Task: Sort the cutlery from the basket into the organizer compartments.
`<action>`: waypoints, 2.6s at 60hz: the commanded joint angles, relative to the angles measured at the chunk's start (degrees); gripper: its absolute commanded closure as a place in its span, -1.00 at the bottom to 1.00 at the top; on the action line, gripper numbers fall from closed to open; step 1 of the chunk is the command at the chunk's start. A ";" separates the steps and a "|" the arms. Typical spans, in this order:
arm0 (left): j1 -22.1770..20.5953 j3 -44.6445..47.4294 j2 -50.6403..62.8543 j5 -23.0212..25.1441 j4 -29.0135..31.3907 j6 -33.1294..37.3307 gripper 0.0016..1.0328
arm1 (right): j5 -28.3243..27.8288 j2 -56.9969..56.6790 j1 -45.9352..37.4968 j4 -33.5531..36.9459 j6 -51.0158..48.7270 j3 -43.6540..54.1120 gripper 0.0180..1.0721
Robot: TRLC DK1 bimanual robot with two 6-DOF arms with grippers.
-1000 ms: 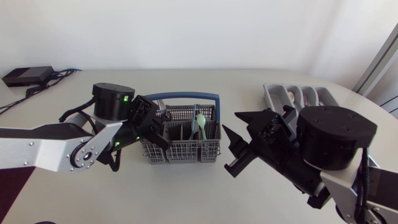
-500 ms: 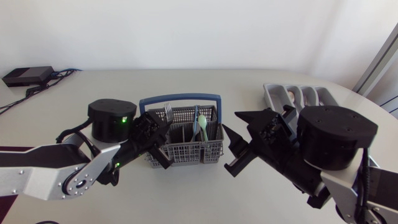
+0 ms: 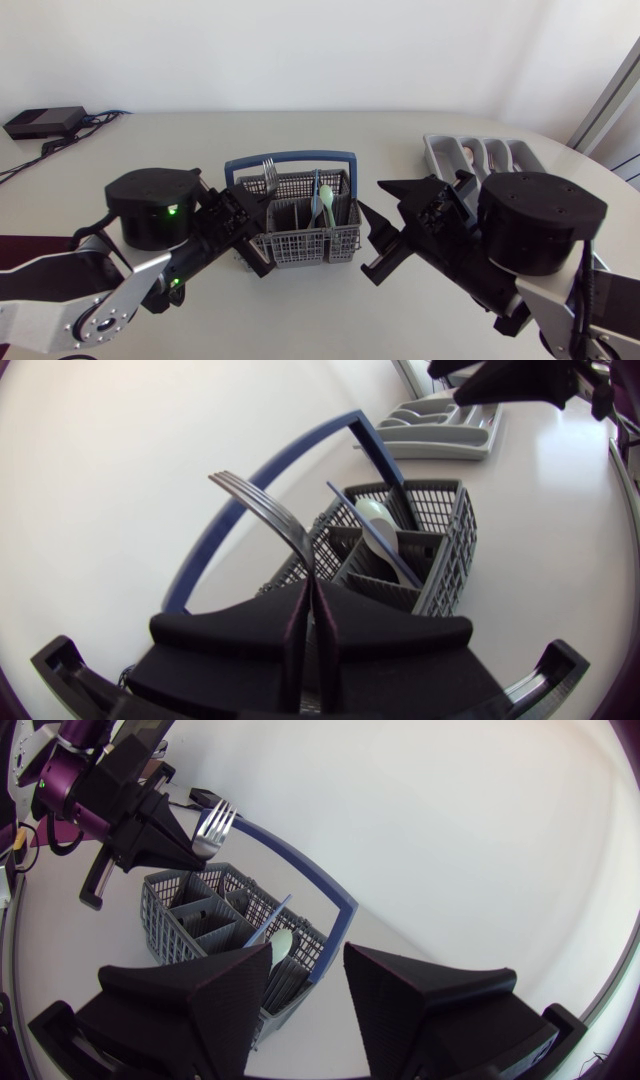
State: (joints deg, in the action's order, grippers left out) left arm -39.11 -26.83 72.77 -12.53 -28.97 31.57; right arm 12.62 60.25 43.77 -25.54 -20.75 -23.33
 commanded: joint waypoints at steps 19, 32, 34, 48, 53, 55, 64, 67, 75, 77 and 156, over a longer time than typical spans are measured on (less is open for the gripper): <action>2.29 -7.98 -11.16 4.01 14.03 -5.21 0.93 | -0.41 -1.01 0.26 1.28 1.24 -0.84 -0.03; 3.69 -14.39 -13.09 8.49 22.73 -11.88 0.93 | -4.27 -2.15 -0.09 6.38 2.38 -4.88 -0.03; 3.96 -15.45 -13.09 9.11 23.96 -13.03 0.93 | -5.50 -2.15 -0.26 7.61 3.18 -5.76 -0.03; 4.22 -17.99 -13.53 9.99 25.54 -15.84 0.93 | -13.06 -1.01 -1.76 14.03 7.39 -11.91 -0.03; 4.22 -18.96 -14.15 11.13 26.69 -16.89 0.93 | -20.53 -0.75 -3.69 17.01 9.94 -14.20 -0.03; 4.13 -19.49 -14.59 12.89 27.48 -18.13 0.93 | -23.08 -0.48 -4.13 17.81 10.47 -14.99 -0.03; 3.52 -20.28 -14.68 16.49 28.80 -20.94 0.93 | -30.46 2.51 -5.01 19.30 11.52 -17.01 -0.03; 3.08 -20.54 -14.68 17.46 29.06 -21.46 0.93 | -33.01 4.00 -5.10 19.56 11.79 -17.71 -0.03; 2.90 -21.33 -14.68 20.62 30.11 -22.61 0.93 | -37.67 7.16 -5.54 19.65 13.11 -19.03 -0.03; 2.90 -21.42 -14.68 21.68 30.29 -22.70 0.93 | -39.25 7.78 -5.89 19.91 13.46 -19.29 -0.03; 2.37 -21.51 -8.79 55.43 31.52 -16.63 0.94 | -73.79 9.36 -13.62 31.08 6.60 -16.39 0.10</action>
State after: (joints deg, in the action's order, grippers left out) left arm -36.18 -46.78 63.33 41.69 2.63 14.98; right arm -60.01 68.29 29.30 4.97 -13.56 -39.72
